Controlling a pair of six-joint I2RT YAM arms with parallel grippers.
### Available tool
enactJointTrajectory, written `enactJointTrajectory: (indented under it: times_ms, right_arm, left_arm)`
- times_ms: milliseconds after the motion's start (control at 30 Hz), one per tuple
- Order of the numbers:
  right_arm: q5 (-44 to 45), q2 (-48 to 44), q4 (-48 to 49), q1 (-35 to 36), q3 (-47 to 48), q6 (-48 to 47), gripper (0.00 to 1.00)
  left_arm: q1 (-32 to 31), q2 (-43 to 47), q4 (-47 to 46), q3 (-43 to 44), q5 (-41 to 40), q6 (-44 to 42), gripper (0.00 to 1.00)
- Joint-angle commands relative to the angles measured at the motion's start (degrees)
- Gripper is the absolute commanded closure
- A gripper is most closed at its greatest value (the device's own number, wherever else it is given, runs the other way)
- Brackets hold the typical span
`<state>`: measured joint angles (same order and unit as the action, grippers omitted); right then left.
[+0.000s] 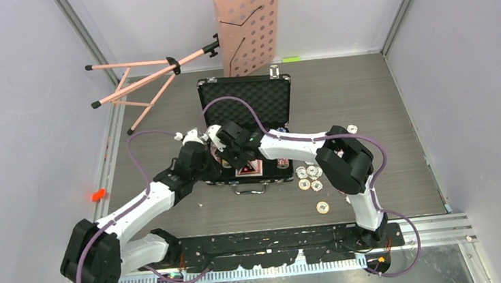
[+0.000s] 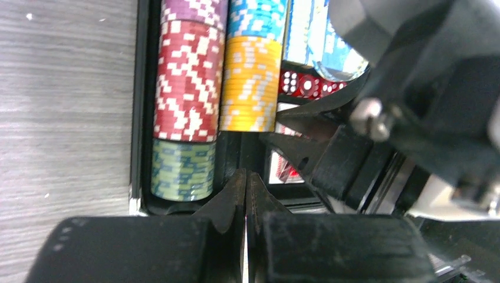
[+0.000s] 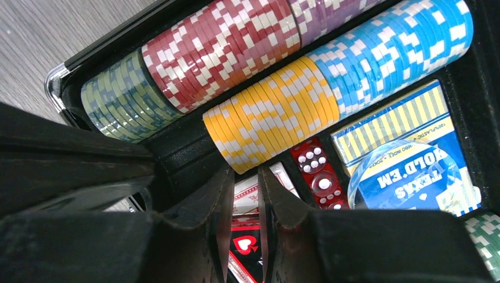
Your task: Pack up texas hold em set
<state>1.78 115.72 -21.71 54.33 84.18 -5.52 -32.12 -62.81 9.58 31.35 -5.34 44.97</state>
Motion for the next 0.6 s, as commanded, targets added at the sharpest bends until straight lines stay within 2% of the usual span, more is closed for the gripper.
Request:
enactJointTrajectory:
  times_ms: [0,167,233,333,567]
  right_arm:
    - [3.0,-6.0,5.0,-2.4,-0.2,1.1,0.74]
    - [1.7,-6.9,5.2,-2.8,-0.7,1.6,0.74]
    - [0.3,-7.6,5.8,-3.2,-1.5,1.9,0.71]
    - [-2.6,-9.5,7.3,-4.1,-3.8,3.1,0.6]
    - [-4.3,-12.4,7.9,-4.8,-5.7,3.9,0.58]
  left_arm:
    - [-0.2,-4.2,-3.7,1.5,3.8,0.3,1.0]
    - [-0.2,-7.9,-5.3,2.3,5.1,0.4,1.0]
    - [-0.2,-8.5,-5.6,2.2,5.0,0.5,1.0]
    - [-0.2,-9.2,-5.7,2.2,4.9,0.4,1.0]
    - [-0.2,-10.0,-5.7,1.8,4.8,0.0,1.0]
